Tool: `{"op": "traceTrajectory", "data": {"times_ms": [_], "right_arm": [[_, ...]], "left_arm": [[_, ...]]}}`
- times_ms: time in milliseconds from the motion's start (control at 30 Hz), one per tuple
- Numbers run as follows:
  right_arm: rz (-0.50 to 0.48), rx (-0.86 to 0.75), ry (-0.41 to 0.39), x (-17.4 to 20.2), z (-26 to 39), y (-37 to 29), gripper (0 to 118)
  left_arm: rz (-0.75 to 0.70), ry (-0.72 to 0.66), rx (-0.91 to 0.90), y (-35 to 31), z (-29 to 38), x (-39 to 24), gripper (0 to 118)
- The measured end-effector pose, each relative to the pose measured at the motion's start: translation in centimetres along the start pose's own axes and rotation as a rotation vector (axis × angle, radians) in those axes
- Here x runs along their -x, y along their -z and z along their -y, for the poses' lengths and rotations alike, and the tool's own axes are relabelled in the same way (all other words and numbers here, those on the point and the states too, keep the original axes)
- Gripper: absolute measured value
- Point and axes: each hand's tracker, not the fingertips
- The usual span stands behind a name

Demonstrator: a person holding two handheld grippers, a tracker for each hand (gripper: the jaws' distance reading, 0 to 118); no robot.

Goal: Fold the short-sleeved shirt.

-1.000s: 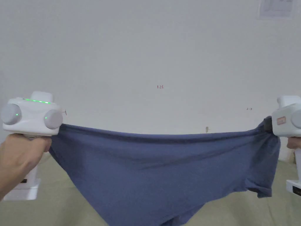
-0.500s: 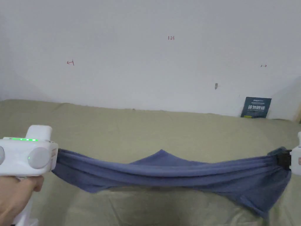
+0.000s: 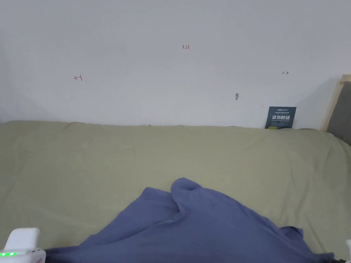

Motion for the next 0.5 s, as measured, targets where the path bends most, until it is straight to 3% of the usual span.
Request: {"op": "traceTrajectory", "data": {"times_ms": [400,433,467,500], "right_arm": [[0.017,0.108,0.008,-0.5,5.1,1.2,9],[0.028,0.109,0.012,-0.4,5.1,1.2,15],[0.035,0.100,0.020,-0.3,5.0,1.0,31],[0.054,0.097,0.030,-0.1,4.9,0.7,64]], "left_arm": [[0.031,-0.011,0.119,2.4,5.7,0.4,0],[0.031,-0.013,0.114,2.3,5.7,0.4,0],[0.037,-0.012,0.111,1.4,5.2,0.4,8],[0.073,-0.019,0.100,1.1,5.1,0.6,33]]}}
